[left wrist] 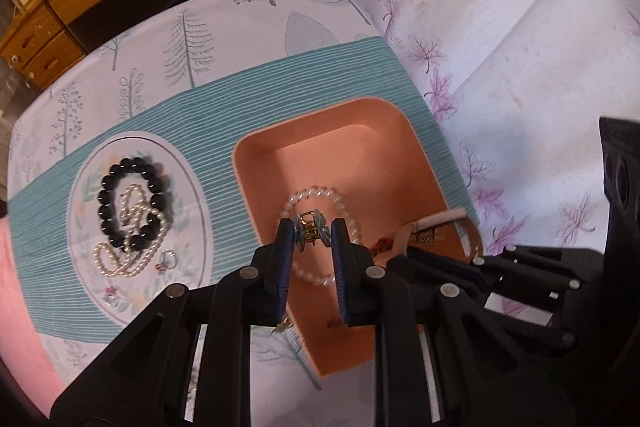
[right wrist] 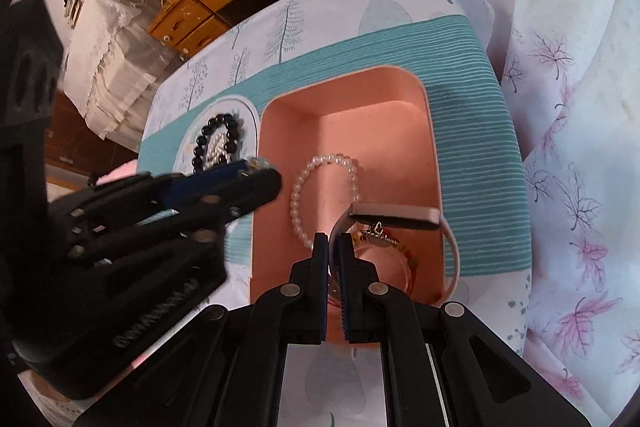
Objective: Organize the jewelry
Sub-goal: 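Carry the watch in the right tool and the gold pin in the left tool over the pink tray, then open the left tool to drop the gold pin while the right tool releases the watch into the tray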
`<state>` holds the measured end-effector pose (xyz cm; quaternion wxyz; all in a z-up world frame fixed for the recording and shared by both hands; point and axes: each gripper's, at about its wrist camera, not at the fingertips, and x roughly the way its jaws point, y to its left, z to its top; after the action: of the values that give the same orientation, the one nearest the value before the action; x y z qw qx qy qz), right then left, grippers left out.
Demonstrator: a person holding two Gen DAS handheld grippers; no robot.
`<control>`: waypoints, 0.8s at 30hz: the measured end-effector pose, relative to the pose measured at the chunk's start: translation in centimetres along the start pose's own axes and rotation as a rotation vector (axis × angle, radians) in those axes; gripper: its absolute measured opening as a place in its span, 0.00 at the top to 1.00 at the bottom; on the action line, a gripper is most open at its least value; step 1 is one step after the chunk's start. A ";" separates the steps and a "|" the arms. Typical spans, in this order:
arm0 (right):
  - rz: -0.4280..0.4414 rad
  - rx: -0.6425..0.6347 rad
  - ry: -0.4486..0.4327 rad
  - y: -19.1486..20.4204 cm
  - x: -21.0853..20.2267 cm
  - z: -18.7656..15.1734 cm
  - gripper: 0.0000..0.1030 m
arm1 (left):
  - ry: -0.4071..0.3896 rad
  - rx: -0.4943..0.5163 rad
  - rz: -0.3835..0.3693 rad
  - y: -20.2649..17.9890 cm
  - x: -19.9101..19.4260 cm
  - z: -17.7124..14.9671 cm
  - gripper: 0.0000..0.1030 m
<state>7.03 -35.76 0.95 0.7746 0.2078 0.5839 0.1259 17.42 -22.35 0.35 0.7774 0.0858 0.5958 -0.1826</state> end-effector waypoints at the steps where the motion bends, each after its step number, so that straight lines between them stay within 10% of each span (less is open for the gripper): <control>1: 0.010 0.001 -0.006 0.0 0.4 0.1 0.96 | 0.001 -0.003 -0.004 0.0 0.3 0.2 0.84; 17: 0.058 0.015 -0.068 0.4 4.5 3.1 0.94 | 0.060 -0.036 -0.041 0.0 3.2 2.1 0.83; 24: 0.027 -0.007 -0.061 0.6 4.7 2.5 0.93 | 0.067 -0.067 -0.034 1.0 2.9 1.7 0.59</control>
<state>10.79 -33.64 -2.16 0.7911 0.2167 0.5566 0.1318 19.99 -22.52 -2.00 0.7561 0.0556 0.6288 -0.1726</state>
